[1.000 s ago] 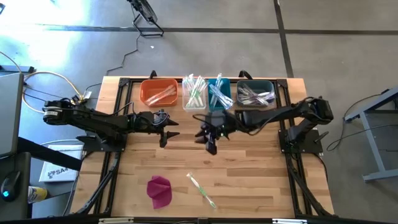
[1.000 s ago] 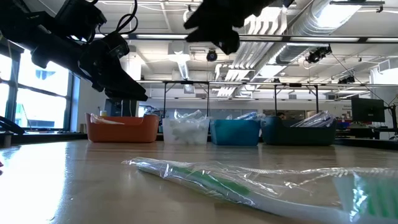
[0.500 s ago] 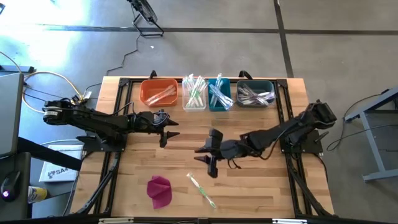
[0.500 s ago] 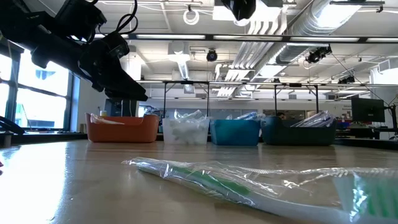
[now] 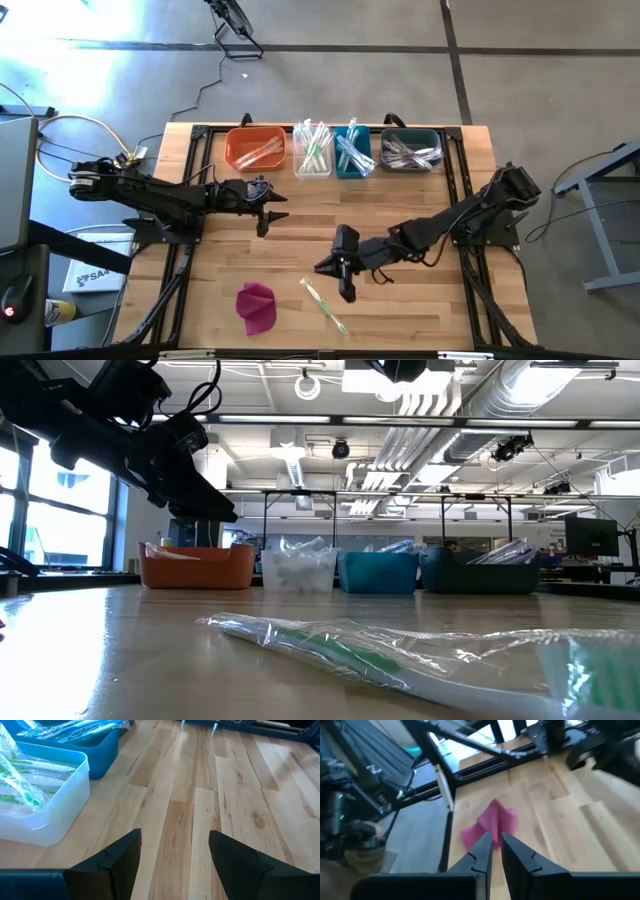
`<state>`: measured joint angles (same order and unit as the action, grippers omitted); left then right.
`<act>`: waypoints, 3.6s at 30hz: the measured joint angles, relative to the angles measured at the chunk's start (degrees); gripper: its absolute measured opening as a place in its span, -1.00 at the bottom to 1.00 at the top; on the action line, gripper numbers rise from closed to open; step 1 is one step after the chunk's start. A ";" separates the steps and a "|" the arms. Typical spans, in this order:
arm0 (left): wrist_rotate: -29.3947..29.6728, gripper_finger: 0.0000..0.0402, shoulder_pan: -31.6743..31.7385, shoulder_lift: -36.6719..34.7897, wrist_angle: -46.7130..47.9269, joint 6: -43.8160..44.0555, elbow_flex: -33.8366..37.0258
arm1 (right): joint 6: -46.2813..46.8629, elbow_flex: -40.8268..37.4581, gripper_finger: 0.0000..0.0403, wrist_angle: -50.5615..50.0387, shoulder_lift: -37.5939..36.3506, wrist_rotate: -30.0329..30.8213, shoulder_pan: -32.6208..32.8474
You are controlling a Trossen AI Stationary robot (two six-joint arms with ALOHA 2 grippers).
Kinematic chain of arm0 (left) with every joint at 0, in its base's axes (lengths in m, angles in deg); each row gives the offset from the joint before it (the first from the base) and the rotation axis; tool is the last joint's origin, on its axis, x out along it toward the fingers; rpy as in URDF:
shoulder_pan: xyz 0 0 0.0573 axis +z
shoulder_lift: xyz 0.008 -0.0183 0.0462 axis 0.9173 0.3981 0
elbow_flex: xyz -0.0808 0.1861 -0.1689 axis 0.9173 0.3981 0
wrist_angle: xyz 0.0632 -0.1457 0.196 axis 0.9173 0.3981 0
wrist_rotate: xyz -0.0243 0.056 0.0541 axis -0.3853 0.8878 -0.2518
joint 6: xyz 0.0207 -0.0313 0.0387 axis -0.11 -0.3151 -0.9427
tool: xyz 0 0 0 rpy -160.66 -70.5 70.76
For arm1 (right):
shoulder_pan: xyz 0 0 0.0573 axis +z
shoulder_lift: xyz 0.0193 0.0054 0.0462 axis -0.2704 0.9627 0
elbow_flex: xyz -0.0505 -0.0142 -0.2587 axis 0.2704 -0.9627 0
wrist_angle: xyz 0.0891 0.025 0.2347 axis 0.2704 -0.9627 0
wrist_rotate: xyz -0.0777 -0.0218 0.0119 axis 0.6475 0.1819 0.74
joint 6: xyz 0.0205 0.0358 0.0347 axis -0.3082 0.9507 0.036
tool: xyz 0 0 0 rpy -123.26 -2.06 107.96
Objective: Pick & Place Toothbrushes
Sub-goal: Put the green toothbrush into the transparent bin
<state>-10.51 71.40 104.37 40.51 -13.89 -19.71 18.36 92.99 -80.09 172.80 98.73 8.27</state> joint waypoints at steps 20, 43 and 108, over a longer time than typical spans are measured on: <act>0.00 0.13 0.00 0.00 0.02 1.97 0.00 | 2.07 0.00 -0.97 2.79 2.76 -1.63 3.38; 0.00 0.13 0.00 0.00 0.75 1.97 0.04 | 19.88 24.57 -0.98 -37.04 22.93 -2.24 3.68; -0.04 0.13 -0.02 0.02 4.35 4.52 -0.04 | 16.36 24.78 -0.09 -30.85 35.02 -9.08 2.63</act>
<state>-10.56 71.38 104.39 44.86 -9.37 -19.76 34.72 117.77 -110.94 207.82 89.65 10.90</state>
